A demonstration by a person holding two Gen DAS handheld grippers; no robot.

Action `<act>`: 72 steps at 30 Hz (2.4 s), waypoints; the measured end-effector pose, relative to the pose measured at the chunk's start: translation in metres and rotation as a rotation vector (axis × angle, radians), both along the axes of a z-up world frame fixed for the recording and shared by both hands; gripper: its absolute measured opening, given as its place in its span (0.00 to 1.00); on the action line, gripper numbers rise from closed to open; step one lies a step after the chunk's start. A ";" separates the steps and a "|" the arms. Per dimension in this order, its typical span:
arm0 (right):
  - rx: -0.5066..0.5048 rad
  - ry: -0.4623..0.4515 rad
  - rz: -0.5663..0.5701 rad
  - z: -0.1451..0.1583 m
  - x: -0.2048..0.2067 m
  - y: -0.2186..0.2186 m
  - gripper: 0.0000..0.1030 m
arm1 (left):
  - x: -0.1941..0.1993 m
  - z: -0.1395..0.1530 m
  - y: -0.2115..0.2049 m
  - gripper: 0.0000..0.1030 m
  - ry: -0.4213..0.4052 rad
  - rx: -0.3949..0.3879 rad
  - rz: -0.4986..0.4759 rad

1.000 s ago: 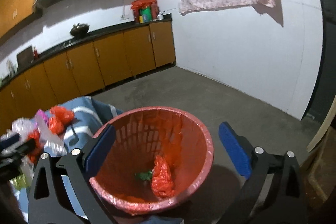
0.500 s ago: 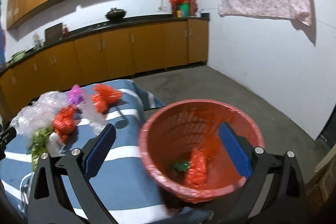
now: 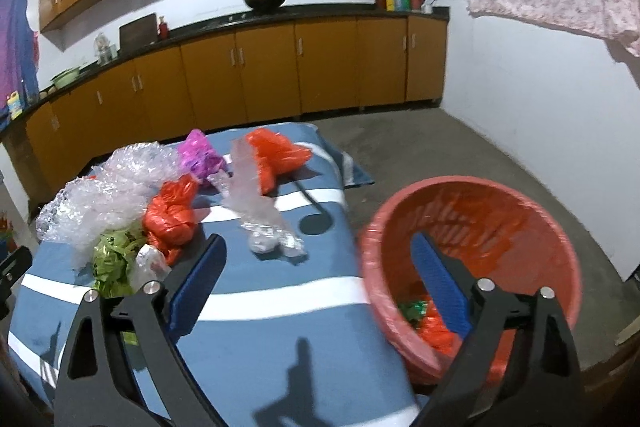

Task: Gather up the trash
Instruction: 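Move the right tool back to the table and grasp the clear plastic bag, then grasp the light green bag with the left tool while the right tool holds the clear bag, then carry both bags over the red basket and open both tools to drop them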

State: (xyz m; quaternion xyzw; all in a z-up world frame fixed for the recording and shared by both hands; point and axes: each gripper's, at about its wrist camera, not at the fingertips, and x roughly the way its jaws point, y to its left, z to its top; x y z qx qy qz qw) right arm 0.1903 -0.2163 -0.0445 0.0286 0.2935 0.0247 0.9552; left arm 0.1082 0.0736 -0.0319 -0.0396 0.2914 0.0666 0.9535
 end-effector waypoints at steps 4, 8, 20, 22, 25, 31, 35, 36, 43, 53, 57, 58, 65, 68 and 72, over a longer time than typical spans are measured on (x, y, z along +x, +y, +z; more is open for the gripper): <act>0.011 0.044 0.041 -0.015 0.028 0.019 0.85 | 0.001 -0.002 0.009 0.92 0.002 -0.014 0.021; -0.007 0.084 0.063 -0.030 0.059 0.034 0.85 | 0.003 -0.005 0.014 0.92 0.010 -0.026 0.032; -0.043 0.239 0.122 -0.056 0.109 0.052 0.39 | 0.015 -0.011 -0.007 0.92 0.019 -0.036 -0.026; -0.040 0.236 0.129 -0.055 0.103 0.050 0.34 | 0.017 -0.010 -0.014 0.92 0.017 -0.043 -0.044; -0.033 0.214 0.124 -0.049 0.087 0.043 0.32 | 0.020 -0.010 -0.026 0.92 0.016 -0.056 -0.078; -0.003 0.180 0.076 -0.038 0.049 0.013 0.31 | 0.032 -0.014 -0.062 0.91 0.035 -0.057 -0.151; -0.005 0.161 0.047 -0.031 0.027 -0.007 0.31 | 0.046 -0.024 -0.082 0.79 0.078 -0.036 -0.165; -0.008 0.157 0.037 -0.029 0.021 -0.012 0.31 | 0.050 -0.027 -0.085 0.75 0.094 -0.035 -0.163; 0.006 0.156 -0.008 -0.024 0.005 -0.030 0.31 | 0.068 -0.043 -0.088 0.51 0.164 -0.051 -0.138; 0.028 0.150 -0.006 -0.024 -0.006 -0.032 0.31 | 0.053 -0.037 -0.082 0.23 0.142 -0.078 -0.183; 0.034 0.131 -0.001 -0.018 -0.015 -0.034 0.31 | 0.040 -0.027 -0.079 0.23 0.113 -0.087 -0.203; 0.035 0.124 0.001 -0.015 -0.017 -0.034 0.31 | 0.037 -0.024 -0.079 0.23 0.107 -0.090 -0.207; 0.043 0.079 -0.002 0.001 -0.032 -0.036 0.31 | 0.015 0.004 -0.083 0.23 0.045 -0.118 -0.248; 0.038 0.062 -0.009 0.007 -0.037 -0.037 0.31 | 0.007 0.015 -0.088 0.23 0.019 -0.127 -0.272; 0.031 0.038 -0.025 0.014 -0.046 -0.043 0.31 | 0.004 0.026 -0.099 0.23 -0.001 -0.134 -0.299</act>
